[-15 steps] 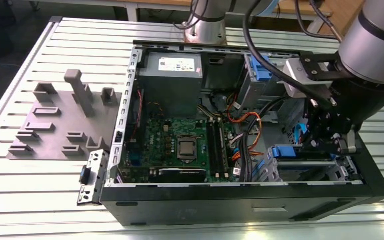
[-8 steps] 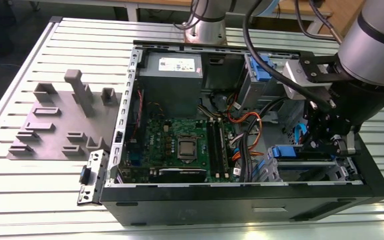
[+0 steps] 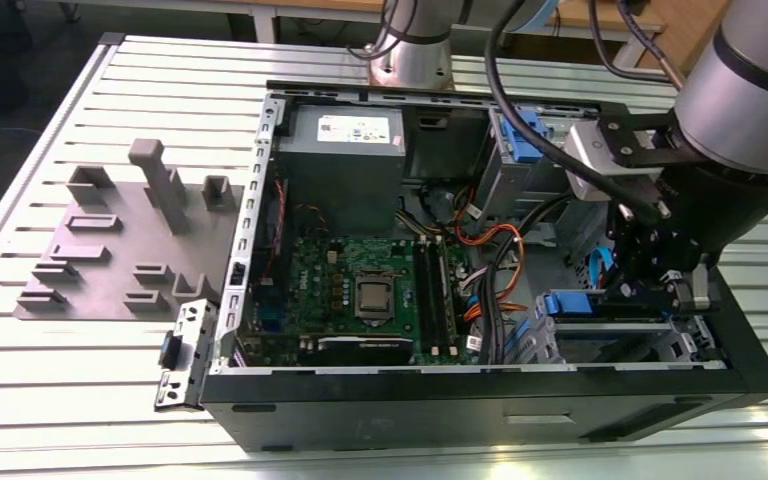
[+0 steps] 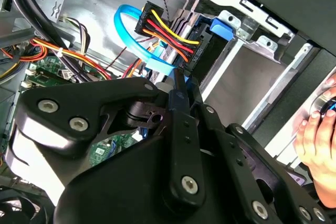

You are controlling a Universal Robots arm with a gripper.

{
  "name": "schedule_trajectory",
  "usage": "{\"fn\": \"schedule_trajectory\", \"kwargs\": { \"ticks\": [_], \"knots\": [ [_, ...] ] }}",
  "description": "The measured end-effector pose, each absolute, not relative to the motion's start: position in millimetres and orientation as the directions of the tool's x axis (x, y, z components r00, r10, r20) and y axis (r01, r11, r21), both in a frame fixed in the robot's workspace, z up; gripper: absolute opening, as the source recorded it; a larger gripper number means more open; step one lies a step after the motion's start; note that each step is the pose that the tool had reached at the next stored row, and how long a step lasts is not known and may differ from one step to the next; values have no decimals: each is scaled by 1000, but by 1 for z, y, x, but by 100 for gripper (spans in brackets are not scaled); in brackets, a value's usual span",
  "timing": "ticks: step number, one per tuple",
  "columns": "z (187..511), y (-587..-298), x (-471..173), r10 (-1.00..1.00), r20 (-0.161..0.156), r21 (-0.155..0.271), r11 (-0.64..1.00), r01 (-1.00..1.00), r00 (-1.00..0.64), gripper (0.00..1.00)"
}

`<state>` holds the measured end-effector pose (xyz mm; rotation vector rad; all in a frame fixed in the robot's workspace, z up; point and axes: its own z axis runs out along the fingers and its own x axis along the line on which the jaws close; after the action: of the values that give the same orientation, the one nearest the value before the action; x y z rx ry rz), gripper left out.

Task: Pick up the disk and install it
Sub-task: 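Insert the second disk wire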

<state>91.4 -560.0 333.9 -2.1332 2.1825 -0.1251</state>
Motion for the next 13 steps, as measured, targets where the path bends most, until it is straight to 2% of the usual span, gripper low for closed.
{"fn": "schedule_trajectory", "kwargs": {
  "ticks": [13],
  "knots": [
    [333,-560,91,-1000,-6,-119,23,-993,-23,16]
  ]
}}
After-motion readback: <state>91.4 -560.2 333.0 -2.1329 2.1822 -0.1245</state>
